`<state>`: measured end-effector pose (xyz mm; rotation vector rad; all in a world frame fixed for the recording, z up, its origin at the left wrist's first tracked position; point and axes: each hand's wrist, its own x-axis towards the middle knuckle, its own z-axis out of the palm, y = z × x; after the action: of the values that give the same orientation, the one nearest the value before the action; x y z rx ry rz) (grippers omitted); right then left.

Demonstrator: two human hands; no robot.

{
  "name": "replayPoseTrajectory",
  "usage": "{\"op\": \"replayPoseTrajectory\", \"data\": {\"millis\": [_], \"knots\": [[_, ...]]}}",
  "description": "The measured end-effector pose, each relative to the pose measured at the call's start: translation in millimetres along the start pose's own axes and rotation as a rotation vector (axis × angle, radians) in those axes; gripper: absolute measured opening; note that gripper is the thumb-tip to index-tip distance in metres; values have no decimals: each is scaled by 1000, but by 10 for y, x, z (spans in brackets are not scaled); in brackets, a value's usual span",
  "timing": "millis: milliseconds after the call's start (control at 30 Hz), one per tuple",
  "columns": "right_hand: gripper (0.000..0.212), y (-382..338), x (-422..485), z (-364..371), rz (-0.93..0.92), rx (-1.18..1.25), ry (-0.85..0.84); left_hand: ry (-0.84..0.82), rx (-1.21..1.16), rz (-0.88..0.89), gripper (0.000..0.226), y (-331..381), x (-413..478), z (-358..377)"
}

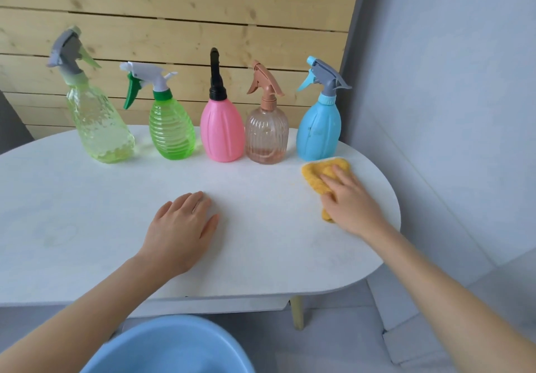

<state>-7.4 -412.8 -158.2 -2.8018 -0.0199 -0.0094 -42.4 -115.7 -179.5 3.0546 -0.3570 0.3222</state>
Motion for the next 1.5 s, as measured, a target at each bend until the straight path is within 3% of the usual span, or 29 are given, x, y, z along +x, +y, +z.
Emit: {"op": "replayPoseTrajectory", "data": {"millis": [133,233,533,733,967,1067,1267,1333,1500], "knots": [[51,74,-112,-7,188,-42,60,-1,-67,-19,61,-25,-30,15],[51,-203,-155,106,210,-81,79,1,-65,-38,66,-117,-96,-13],[52,-1891,-134,711,-93,-74,-13,36,-100,-291,85,-1101,-584,-225],[54,-2996,-28,1094,-208,-70,-75,-7,-57,-460,56,-1790,-854,-321],[52,-4095,41,1489,-378,-52,-132,51,-46,-649,62,-2476,-1092,-297],[50,-4502,58,1608,-513,-44,-153,80,-215,-764,53,-2657,-1174,-310],[48,-4878,-46,1692,-747,-19,-310,227,-942,-886,38,-2730,-1252,-457],[48,-4815,-132,1679,-803,5,-347,289,-985,-918,33,-2697,-1233,-459],[59,-4449,-353,1544,-933,-37,-373,312,-798,-889,36,-2433,-1221,-374]]}}
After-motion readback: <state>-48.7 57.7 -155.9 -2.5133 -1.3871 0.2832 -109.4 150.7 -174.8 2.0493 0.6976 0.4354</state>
